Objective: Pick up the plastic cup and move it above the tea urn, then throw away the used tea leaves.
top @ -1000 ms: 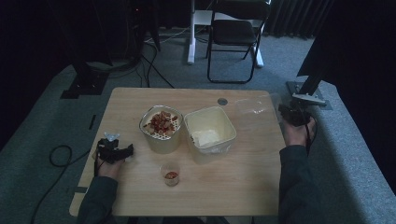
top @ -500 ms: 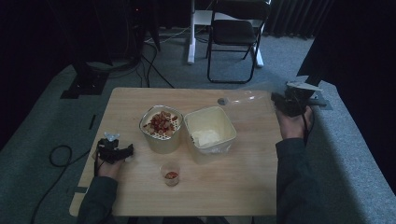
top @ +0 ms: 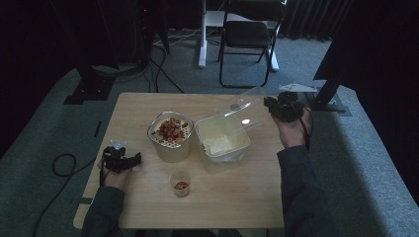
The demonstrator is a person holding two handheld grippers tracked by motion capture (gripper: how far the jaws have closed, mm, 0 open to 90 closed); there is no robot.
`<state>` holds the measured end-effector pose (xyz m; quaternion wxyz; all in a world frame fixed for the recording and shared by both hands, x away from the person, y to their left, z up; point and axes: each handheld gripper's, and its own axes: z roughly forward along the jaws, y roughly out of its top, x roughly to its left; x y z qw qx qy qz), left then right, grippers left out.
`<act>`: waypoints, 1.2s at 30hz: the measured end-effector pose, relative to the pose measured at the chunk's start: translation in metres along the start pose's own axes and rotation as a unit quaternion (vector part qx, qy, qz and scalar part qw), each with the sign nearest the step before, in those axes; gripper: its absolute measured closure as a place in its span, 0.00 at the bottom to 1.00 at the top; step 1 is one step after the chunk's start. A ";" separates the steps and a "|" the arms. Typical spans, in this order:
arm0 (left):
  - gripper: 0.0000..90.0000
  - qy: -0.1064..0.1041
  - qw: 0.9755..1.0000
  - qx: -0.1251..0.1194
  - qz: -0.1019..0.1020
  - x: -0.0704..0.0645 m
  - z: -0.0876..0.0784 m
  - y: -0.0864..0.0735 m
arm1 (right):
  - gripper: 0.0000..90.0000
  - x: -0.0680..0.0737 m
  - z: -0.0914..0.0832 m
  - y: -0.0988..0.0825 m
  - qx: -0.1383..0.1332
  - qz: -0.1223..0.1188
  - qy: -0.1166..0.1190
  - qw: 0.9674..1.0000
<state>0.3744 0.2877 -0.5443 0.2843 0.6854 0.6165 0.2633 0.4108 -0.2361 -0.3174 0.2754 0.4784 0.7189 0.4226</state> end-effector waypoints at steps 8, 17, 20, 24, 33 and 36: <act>0.21 0.000 1.000 0.000 0.000 0.000 0.000 0.000 | 0.60 -0.001 -0.007 -0.001 -0.028 -0.003 0.020 0.999; 0.21 0.000 1.000 -0.001 0.000 0.000 0.000 0.000 | 0.57 -0.020 0.016 -0.038 0.016 0.013 0.006 1.000; 0.21 0.000 1.000 -0.001 0.000 0.000 0.000 0.000 | 0.57 -0.022 0.020 -0.044 0.023 0.018 0.007 1.000; 0.21 -0.004 1.000 -0.002 0.004 -0.002 -0.001 -0.001 | 0.55 -0.023 0.027 -0.057 0.040 0.012 -0.001 0.999; 0.21 -0.078 0.997 -0.001 0.021 -0.014 -0.010 -0.006 | 0.53 -0.034 0.038 -0.097 0.075 0.027 -0.003 0.997; 0.21 -0.099 0.994 -0.007 0.047 -0.024 -0.019 -0.009 | 0.53 -0.038 0.041 -0.111 0.086 0.033 -0.003 0.996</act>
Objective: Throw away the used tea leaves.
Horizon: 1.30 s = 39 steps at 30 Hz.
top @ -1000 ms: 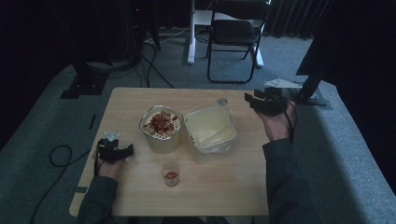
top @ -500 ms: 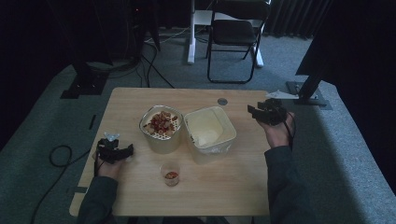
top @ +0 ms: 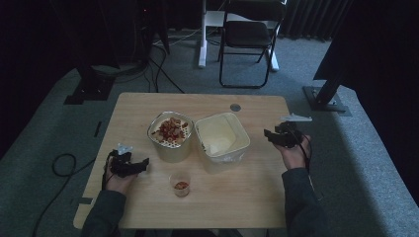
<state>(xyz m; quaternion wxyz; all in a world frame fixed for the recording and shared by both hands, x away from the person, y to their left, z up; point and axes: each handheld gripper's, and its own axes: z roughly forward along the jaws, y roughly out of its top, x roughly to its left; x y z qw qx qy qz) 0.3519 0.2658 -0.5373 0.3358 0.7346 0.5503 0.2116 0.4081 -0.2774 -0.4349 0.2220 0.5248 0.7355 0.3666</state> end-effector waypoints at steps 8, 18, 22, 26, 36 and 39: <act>0.21 -0.064 0.996 -0.028 0.052 -0.035 -0.030 -0.014 | 0.53 -0.005 0.009 -0.024 0.026 0.017 0.006 0.999; 0.21 -0.123 0.984 -0.026 0.128 -0.075 -0.052 -0.033 | 0.53 -0.007 0.012 -0.030 0.034 0.015 0.005 0.999; 0.21 -0.149 0.979 -0.031 0.138 -0.082 -0.055 -0.036 | 0.53 -0.009 0.012 -0.035 0.037 0.020 0.004 0.999; 0.21 -0.177 0.972 -0.036 0.153 -0.094 -0.054 -0.035 | 0.53 -0.011 0.013 -0.037 0.041 0.021 0.001 0.999; 0.23 -0.230 0.955 -0.062 0.176 -0.123 -0.047 -0.028 | 0.53 -0.013 0.013 -0.043 0.045 0.025 0.004 0.999; 0.24 -0.226 0.954 -0.072 0.181 -0.129 -0.040 -0.022 | 0.53 -0.013 0.015 -0.046 0.047 0.027 0.005 0.999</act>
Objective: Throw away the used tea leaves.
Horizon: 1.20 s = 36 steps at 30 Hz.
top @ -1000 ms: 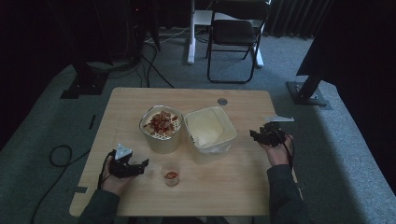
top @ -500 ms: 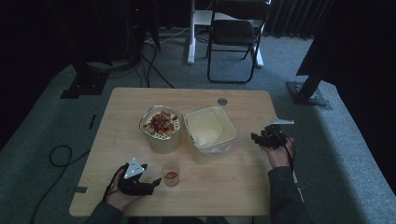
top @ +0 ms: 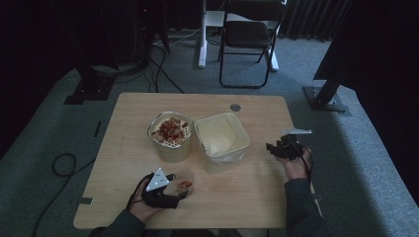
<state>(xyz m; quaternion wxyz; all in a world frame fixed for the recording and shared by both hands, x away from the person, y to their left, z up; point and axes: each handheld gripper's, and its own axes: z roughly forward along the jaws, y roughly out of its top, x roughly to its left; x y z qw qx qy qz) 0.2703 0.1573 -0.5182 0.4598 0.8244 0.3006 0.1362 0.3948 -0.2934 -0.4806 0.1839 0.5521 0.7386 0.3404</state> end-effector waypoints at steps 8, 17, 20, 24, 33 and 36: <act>0.28 -0.003 1.000 -0.022 0.006 0.002 0.012 0.015 | 0.52 -0.002 0.006 -0.013 0.012 0.010 0.002 1.000; 0.32 0.032 0.998 -0.046 0.001 0.015 -0.003 0.021 | 0.52 0.001 0.014 -0.035 0.029 0.011 0.009 0.999; 0.32 0.053 0.997 -0.057 -0.007 0.024 -0.013 0.022 | 0.52 0.004 0.018 -0.045 0.039 0.002 0.009 0.999; 0.32 0.080 0.994 -0.068 -0.021 0.038 -0.026 0.024 | 0.51 0.009 0.022 -0.056 0.039 -0.016 0.004 0.999; 0.32 0.148 0.985 -0.083 -0.043 0.074 -0.059 0.022 | 0.50 0.014 0.018 -0.070 0.006 -0.039 -0.005 0.999; 0.32 0.171 0.980 -0.089 -0.053 0.088 -0.070 0.022 | 0.48 0.016 0.019 -0.072 0.000 -0.048 -0.010 0.999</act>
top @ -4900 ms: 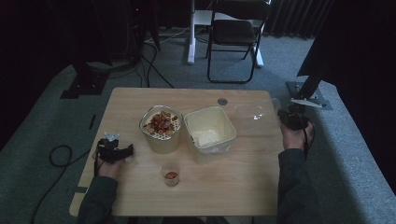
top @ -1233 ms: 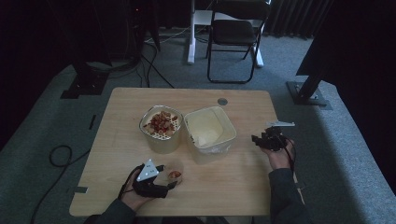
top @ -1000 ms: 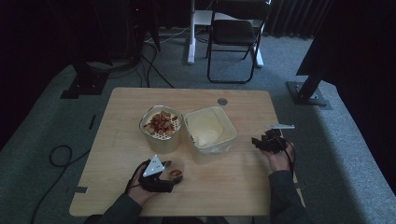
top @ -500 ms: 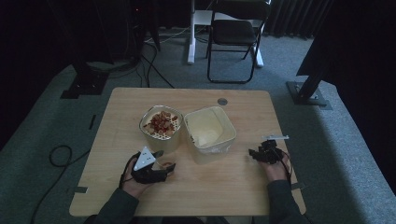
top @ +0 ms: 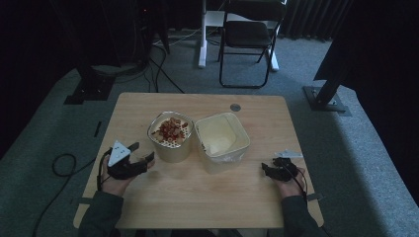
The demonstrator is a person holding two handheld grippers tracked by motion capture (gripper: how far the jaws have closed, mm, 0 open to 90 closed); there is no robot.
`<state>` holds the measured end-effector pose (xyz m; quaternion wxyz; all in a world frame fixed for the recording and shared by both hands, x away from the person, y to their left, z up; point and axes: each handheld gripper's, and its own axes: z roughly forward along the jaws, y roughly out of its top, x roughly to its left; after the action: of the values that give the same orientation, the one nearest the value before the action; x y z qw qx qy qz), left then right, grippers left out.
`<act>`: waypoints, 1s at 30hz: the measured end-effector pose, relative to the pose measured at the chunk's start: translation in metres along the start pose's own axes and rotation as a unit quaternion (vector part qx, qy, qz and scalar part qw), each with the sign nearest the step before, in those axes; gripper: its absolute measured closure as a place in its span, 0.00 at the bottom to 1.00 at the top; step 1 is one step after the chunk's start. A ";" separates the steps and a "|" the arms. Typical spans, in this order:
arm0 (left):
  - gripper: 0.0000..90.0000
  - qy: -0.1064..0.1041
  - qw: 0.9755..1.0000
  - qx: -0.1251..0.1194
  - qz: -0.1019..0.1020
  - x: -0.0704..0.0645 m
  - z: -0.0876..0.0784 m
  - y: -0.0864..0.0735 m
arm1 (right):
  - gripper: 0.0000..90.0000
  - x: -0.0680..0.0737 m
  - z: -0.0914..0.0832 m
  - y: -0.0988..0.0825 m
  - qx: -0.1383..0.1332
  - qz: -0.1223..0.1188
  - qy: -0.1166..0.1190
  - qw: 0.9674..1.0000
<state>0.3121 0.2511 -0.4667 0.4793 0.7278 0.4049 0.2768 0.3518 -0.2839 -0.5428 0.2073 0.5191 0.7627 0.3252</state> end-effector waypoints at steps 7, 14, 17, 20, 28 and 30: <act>0.32 0.050 0.998 -0.021 -0.024 0.041 -0.003 0.013 | 0.46 0.002 0.001 -0.002 -0.007 -0.005 -0.003 1.000; 0.32 0.090 0.995 -0.036 -0.019 0.070 0.005 0.038 | 0.45 0.003 0.002 -0.003 -0.013 -0.005 -0.003 1.000; 0.32 0.097 0.994 -0.038 -0.015 0.076 0.009 0.045 | 0.45 0.003 0.002 -0.003 -0.013 -0.004 -0.004 1.000; 0.32 0.114 0.993 -0.040 -0.001 0.087 0.017 0.060 | 0.45 0.003 0.002 -0.004 -0.016 -0.004 -0.004 1.000; 0.32 0.139 0.989 -0.031 0.031 0.101 0.033 0.087 | 0.44 0.003 0.002 -0.006 -0.024 -0.005 -0.003 1.000; 0.33 0.145 0.988 -0.026 0.037 0.103 0.037 0.094 | 0.44 0.003 0.002 -0.006 -0.025 -0.006 -0.002 1.000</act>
<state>0.4250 0.3015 -0.3923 0.4241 0.6818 0.4353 0.4072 0.3477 -0.2824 -0.5483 0.2238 0.5100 0.7571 0.3416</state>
